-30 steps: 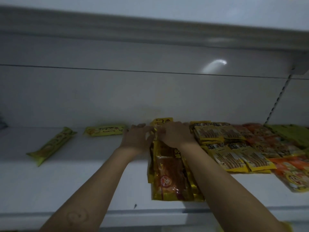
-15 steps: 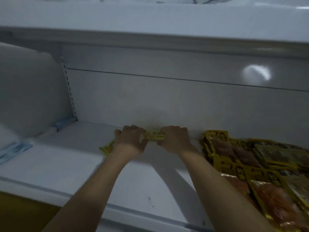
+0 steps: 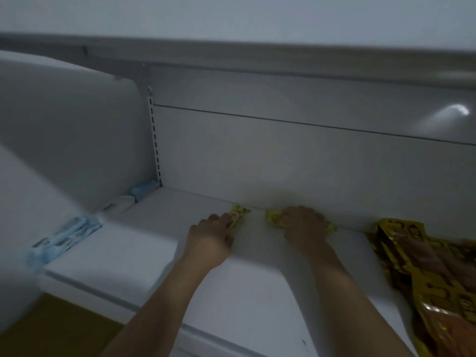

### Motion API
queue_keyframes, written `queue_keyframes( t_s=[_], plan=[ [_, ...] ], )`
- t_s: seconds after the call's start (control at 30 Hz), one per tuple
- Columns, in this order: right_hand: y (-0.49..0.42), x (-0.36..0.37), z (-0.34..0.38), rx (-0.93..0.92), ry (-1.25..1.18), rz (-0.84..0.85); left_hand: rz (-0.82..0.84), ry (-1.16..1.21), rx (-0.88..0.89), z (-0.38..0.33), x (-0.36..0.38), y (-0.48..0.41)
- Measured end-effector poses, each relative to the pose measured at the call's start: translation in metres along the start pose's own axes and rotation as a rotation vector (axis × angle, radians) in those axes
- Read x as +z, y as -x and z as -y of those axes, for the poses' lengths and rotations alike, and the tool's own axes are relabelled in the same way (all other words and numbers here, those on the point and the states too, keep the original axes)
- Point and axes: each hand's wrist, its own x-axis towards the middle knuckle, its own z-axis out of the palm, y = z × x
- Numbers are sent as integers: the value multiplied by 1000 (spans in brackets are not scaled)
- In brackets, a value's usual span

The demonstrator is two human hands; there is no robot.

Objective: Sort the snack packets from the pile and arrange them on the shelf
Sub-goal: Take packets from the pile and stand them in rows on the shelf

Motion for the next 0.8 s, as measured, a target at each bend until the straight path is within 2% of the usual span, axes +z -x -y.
queue_keyframes(
  t_s=[0.33,0.53,0.8],
  plan=[
    [-2,12,-43,124,-64,42,93,102,-38,-24,8,-41],
    [0,18,-52,123,-14,-33,-50,209,-1,-33,28,-41],
    [4,15,-41,103,-117,25,-61,301,7,-23,32,-36]
  ],
)
